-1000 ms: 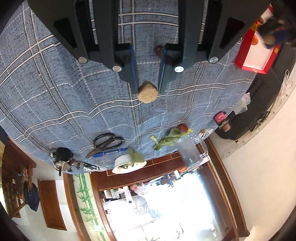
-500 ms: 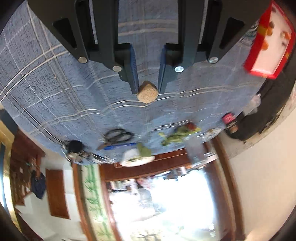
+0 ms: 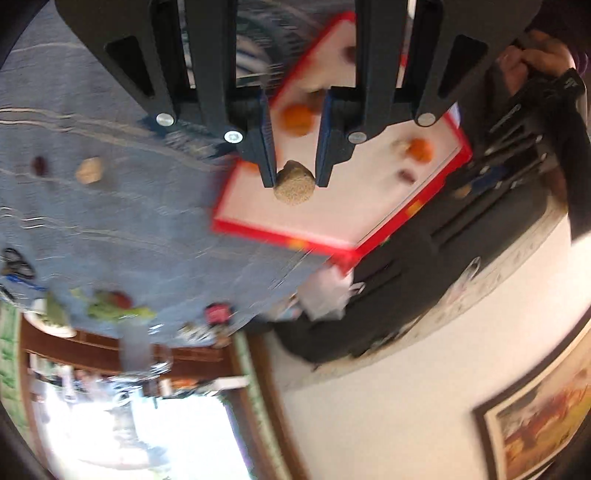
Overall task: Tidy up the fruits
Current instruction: 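Carry the brown fruit and beige lump over the tray with both tools, then open both tools to release the brown fruit and beige lump into the tray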
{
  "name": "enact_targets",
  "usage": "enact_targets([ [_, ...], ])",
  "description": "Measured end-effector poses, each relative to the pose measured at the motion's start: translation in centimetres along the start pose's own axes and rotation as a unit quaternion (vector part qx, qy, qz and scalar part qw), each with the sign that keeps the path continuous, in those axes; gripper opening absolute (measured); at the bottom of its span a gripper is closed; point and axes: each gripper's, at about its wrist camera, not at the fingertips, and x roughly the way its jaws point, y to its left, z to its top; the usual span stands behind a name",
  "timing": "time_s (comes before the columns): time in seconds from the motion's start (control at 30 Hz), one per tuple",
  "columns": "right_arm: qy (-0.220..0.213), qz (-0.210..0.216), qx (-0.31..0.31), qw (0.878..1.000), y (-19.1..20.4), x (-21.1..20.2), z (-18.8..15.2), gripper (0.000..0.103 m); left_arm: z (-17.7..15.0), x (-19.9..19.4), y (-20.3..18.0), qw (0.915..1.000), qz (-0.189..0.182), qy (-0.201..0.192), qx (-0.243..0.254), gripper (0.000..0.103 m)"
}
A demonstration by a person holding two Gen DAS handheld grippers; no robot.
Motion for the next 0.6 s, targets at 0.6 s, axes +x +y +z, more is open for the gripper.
enact_targets([
  [0.6, 0.064, 0.003, -0.069, 0.996, 4.6, 5.5, -4.5, 0.024, -1.7, 4.0, 0.8, 0.9985, 0.025, 0.044, 0.022, 0.021],
])
